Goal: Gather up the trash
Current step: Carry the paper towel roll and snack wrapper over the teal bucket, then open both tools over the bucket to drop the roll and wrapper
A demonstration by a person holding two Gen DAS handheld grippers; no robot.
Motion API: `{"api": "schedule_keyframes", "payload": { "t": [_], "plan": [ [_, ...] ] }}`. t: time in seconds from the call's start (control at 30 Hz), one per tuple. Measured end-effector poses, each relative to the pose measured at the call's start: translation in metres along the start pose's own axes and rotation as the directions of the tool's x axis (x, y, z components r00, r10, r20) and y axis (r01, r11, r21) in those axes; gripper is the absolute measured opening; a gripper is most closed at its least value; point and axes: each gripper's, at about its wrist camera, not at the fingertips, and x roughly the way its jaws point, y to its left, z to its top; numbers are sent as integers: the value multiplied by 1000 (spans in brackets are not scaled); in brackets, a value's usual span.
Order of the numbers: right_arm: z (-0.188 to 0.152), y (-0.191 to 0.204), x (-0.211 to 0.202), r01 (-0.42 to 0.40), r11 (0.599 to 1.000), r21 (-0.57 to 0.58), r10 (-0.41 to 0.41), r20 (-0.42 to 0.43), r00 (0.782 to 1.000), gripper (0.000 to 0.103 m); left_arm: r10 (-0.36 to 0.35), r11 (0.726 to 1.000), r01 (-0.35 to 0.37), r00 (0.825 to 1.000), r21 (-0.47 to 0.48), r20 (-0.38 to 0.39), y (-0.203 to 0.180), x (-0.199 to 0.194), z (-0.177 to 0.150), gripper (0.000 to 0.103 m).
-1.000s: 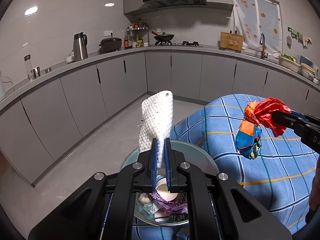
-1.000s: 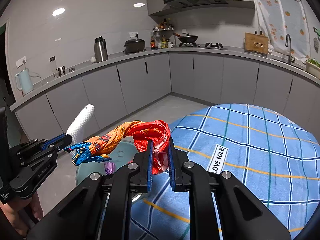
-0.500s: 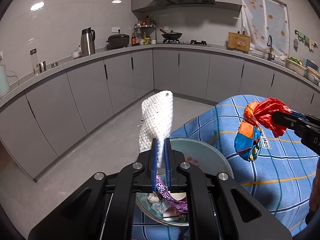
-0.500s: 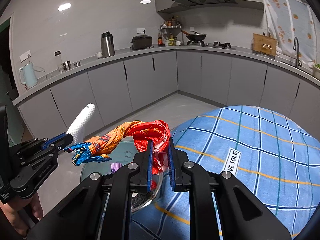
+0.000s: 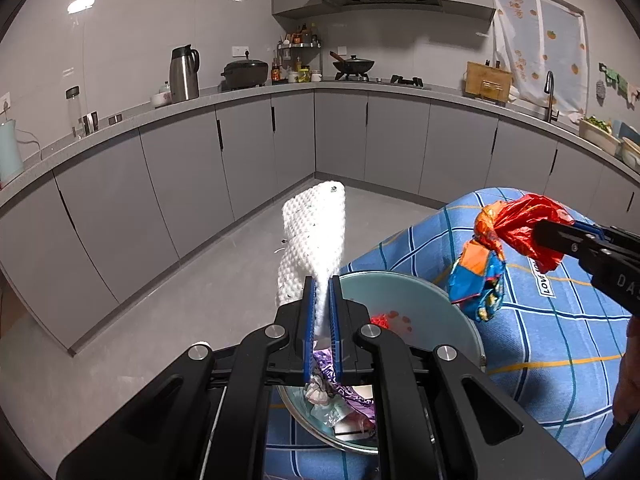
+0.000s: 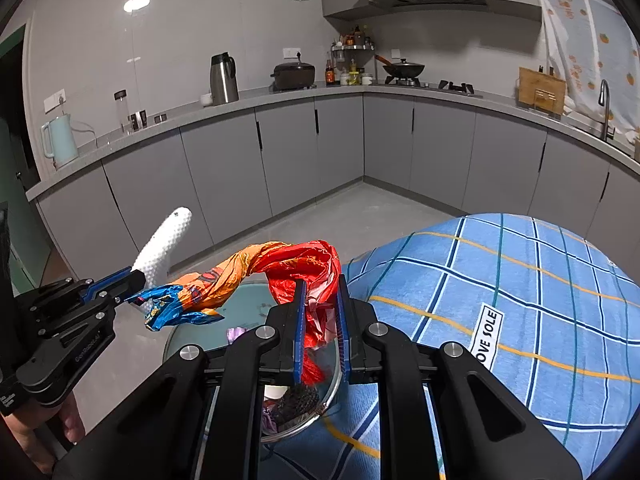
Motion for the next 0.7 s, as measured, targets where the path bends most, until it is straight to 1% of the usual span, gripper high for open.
{"api": "schedule_keyframes", "payload": {
  "t": [0.4,0.53,0.67,0.7],
  "plan": [
    [-5,2,28,6,1000,-6,-6,-47,999,15,-13,1000,13,999,-4,-41,4,18,-10,8],
    [-9,7,36,5,1000,-31,-7,-66,998,16,-22,1000,22,998,0,-55,3,22,-12,9],
    [-14,13,46,5,998,-57,-10,-90,996,19,-29,999,30,998,14,-60,-2,23,-13,13],
    [-16,13,48,2,998,-59,-7,-92,996,25,-32,999,33,998,16,-62,-3,23,-14,14]
  ]
}}
